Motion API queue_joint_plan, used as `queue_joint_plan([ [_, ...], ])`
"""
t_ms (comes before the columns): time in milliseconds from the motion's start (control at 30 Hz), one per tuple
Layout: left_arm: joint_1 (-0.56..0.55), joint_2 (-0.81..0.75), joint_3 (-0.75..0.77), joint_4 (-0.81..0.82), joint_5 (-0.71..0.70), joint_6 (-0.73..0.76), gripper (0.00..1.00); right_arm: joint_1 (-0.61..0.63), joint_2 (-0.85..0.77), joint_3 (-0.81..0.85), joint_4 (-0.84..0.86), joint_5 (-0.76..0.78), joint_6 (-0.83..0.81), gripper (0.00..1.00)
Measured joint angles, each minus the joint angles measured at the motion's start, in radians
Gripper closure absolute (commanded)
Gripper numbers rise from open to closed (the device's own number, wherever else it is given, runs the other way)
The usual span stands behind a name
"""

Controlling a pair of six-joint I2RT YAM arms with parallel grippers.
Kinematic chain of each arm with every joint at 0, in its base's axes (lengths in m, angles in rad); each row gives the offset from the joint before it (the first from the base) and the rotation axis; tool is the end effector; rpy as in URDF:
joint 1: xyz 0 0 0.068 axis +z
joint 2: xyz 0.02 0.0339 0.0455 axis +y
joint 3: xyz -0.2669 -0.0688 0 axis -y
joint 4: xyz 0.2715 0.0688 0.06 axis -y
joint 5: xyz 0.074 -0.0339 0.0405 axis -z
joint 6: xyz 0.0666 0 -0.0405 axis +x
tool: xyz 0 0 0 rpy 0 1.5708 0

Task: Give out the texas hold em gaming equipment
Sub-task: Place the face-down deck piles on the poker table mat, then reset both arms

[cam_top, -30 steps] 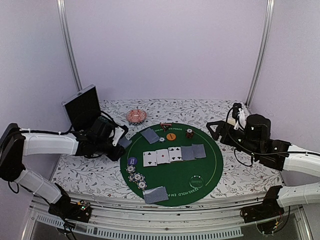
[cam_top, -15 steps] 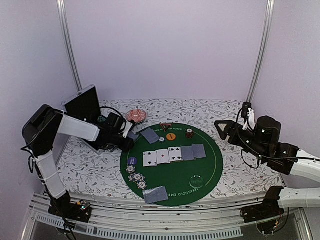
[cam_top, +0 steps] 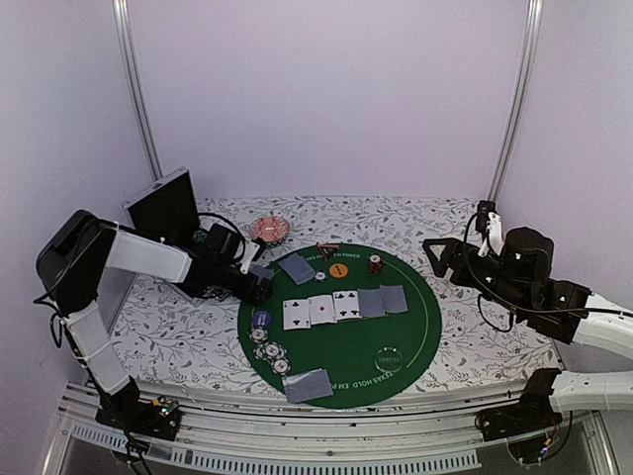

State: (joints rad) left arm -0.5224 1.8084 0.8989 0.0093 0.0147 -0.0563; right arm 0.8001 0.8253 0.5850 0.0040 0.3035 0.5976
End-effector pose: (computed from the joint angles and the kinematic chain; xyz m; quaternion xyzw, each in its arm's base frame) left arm 0.3325 -0.1926 0.0853 0.2204 0.9182 -0.1005 0.3134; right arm 0.1889 0.1660 0.2711 0.0146 0.7820 0.3026 0.5447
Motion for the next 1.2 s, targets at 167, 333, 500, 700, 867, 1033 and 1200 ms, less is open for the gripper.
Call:
queue_joint_plan([
  [167, -0.001, -0.123, -0.019, -0.037, -0.011, 0.0, 0.02, -0.039, 0.034, 0.046, -0.006, -0.043, -0.044, 0.01],
  [333, -0.001, -0.281, -0.023, -0.055, -0.015, 0.003, 0.02, -0.095, 0.08, 0.114, -0.013, -0.084, -0.119, 0.01],
  [500, 0.026, -0.479, -0.067, 0.004, -0.001, 0.021, 0.02, -0.266, 0.09, 0.166, -0.006, -0.145, -0.22, 0.01],
  [700, 0.245, -0.59, -0.091, 0.131, -0.138, 0.035, 0.02, -0.653, 0.038, 0.127, 0.047, -0.293, -0.3, 0.01],
  [867, 0.377, -0.601, -0.225, 0.294, -0.319, 0.017, 0.02, -0.88, -0.053, -0.031, 0.185, -0.393, -0.33, 0.01],
  [1033, 0.394, -0.562, -0.407, 0.484, -0.473, 0.011, 0.02, -0.94, -0.05, -0.241, 0.37, -0.385, -0.38, 0.01],
  [1200, 0.394, -0.482, -0.575, 0.776, -0.523, 0.014, 0.02, -0.94, -0.028, -0.424, 0.574, -0.345, -0.429, 0.01],
])
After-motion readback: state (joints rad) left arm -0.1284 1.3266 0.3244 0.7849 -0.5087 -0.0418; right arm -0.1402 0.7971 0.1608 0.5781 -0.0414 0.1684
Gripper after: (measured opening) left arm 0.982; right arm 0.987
